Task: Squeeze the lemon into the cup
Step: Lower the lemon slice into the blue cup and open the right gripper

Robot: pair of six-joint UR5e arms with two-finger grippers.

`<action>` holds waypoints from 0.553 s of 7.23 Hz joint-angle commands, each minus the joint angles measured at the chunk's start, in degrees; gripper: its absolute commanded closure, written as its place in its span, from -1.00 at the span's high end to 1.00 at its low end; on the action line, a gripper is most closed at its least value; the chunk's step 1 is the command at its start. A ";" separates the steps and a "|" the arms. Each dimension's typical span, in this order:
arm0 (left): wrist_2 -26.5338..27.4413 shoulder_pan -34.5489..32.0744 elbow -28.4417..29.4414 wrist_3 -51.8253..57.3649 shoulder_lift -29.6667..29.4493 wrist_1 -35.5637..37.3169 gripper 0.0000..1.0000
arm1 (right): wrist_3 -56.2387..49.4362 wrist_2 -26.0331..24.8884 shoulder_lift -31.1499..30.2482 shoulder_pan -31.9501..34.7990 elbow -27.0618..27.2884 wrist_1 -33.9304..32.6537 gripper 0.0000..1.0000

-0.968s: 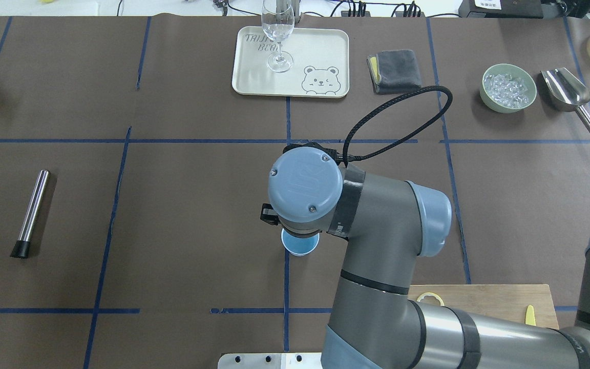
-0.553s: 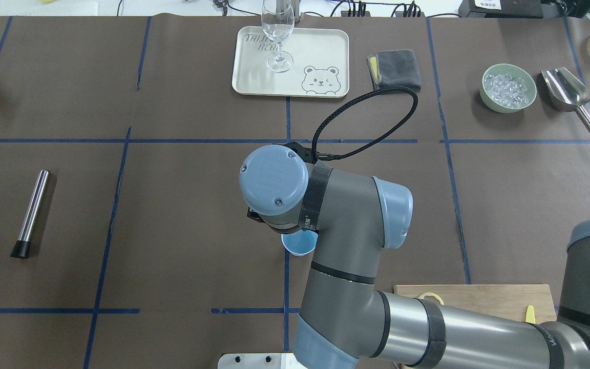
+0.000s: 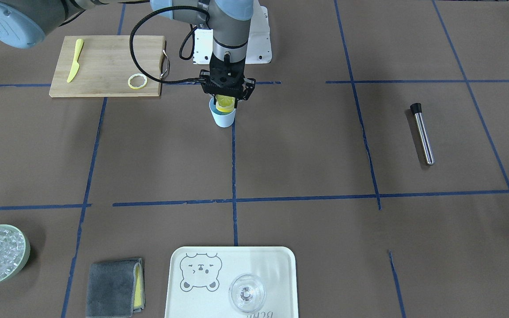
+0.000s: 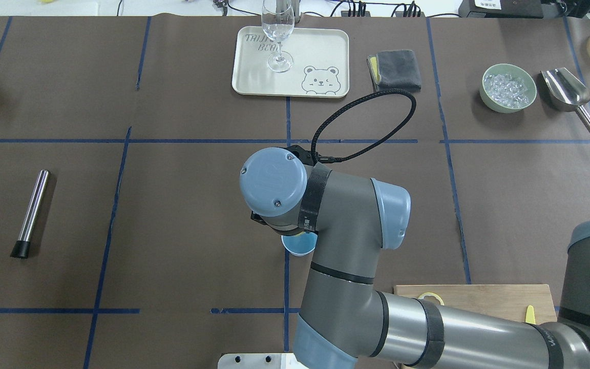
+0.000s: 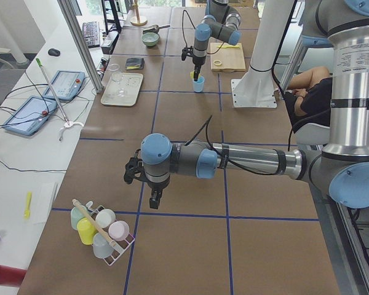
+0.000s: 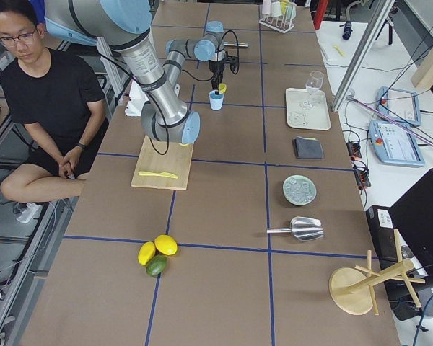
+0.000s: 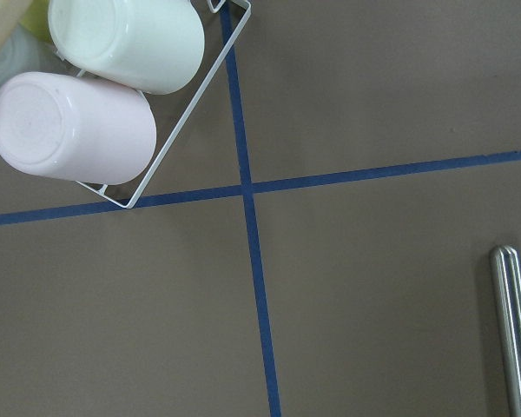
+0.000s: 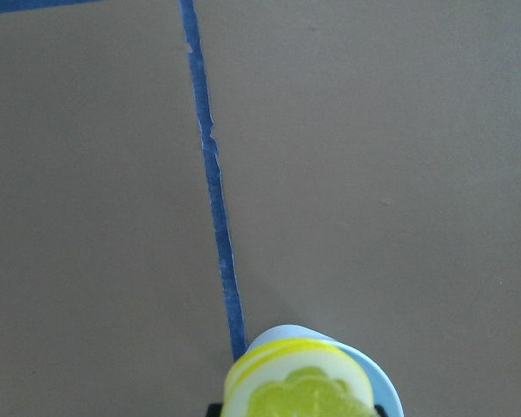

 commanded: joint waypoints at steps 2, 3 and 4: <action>0.00 0.00 0.53 0.26 0.00 -0.09 1.00 | -0.03 0.93 -0.35 -0.01 1.55 -2.10 1.00; 0.00 0.00 0.53 0.18 -0.09 -0.09 1.00 | -0.12 0.93 -0.44 -0.01 3.21 -3.76 1.00; 0.00 0.00 0.10 -0.26 -0.35 0.00 1.00 | -0.99 1.19 -0.61 1.30 6.27 -7.26 1.00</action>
